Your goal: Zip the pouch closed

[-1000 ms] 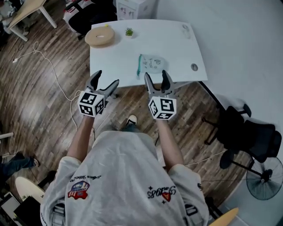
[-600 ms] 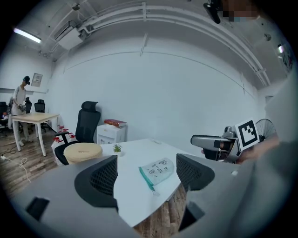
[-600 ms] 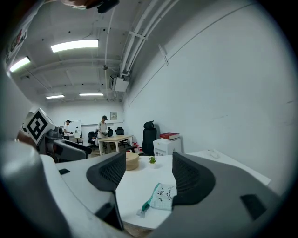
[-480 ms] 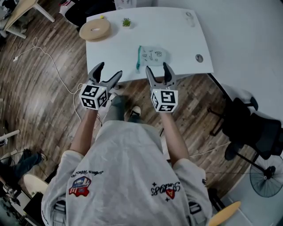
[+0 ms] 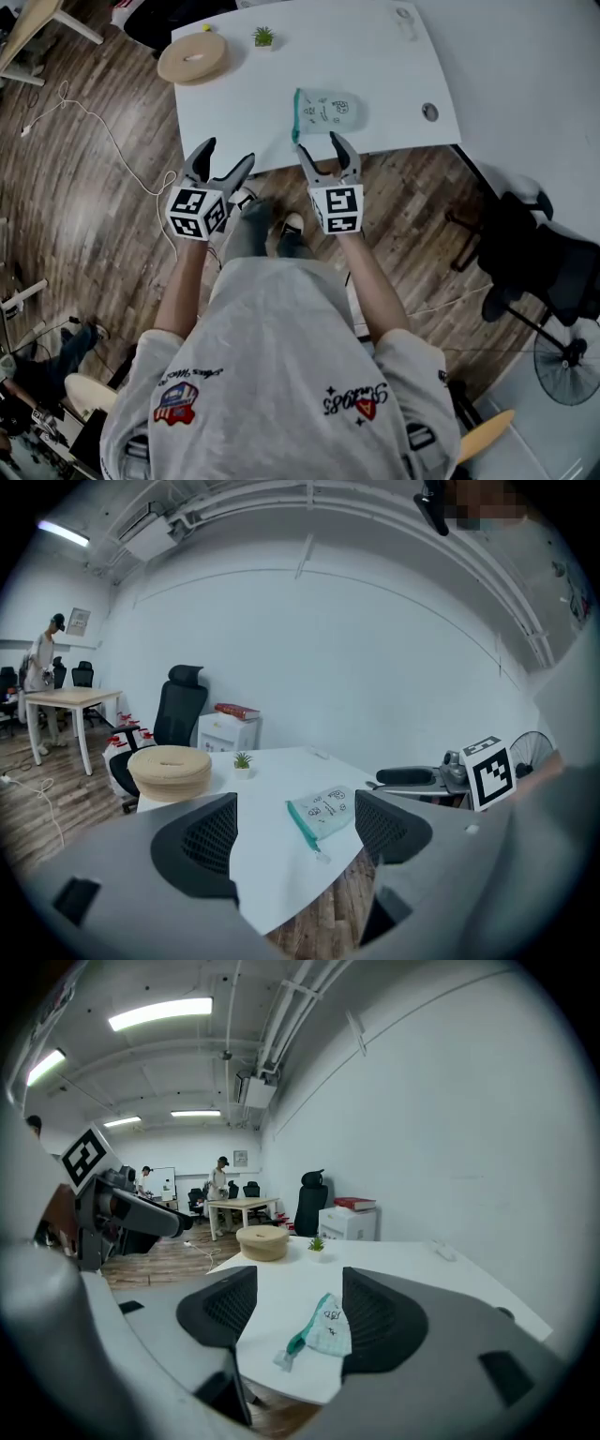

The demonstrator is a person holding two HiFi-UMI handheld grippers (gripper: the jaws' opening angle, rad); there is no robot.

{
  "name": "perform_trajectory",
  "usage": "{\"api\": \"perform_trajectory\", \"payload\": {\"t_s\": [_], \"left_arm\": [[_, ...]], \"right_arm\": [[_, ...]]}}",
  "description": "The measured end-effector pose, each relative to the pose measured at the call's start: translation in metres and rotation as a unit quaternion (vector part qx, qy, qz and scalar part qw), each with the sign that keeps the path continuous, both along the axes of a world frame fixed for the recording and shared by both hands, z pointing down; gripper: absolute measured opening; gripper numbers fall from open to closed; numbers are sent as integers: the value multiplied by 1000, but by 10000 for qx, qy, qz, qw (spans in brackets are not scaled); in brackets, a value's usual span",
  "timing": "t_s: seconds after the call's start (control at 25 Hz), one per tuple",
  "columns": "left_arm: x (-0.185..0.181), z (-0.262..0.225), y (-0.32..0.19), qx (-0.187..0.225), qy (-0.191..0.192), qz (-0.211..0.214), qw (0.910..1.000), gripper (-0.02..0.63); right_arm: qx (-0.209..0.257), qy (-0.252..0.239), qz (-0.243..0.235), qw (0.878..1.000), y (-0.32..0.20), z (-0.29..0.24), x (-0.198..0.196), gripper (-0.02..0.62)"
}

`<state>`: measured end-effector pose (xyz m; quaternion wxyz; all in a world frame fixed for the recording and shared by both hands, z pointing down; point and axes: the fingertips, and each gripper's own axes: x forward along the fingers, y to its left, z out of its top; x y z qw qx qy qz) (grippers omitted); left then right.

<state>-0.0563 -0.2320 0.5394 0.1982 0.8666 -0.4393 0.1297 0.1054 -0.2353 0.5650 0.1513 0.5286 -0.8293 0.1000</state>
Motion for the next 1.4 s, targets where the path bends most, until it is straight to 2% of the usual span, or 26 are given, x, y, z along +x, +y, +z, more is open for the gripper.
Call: {"api": "perform_trajectory", "payload": {"t_s": [0.52, 0.84, 1.0, 1.2, 1.4], "left_arm": [[-37, 55, 2, -628, 7, -310, 9975, 387], [-55, 75, 18, -851, 36, -460, 9953, 387], [-75, 85, 28, -973, 36, -602, 9934, 387], [-94, 97, 43, -1173, 14, -757, 9902, 387], [-111, 102, 55, -1270, -3, -843, 9883, 387]], "right_arm": [[-1026, 427, -517, 9925, -1, 93, -39, 278], [-1772, 1087, -990, 9731, 7, 159, -49, 253], [-1914, 1421, -1083, 9651, -1, 181, -50, 225], [-2069, 1485, -1146, 9602, -11, 200, -53, 215], [-2366, 1777, -1305, 9463, -9, 216, -57, 192]]}}
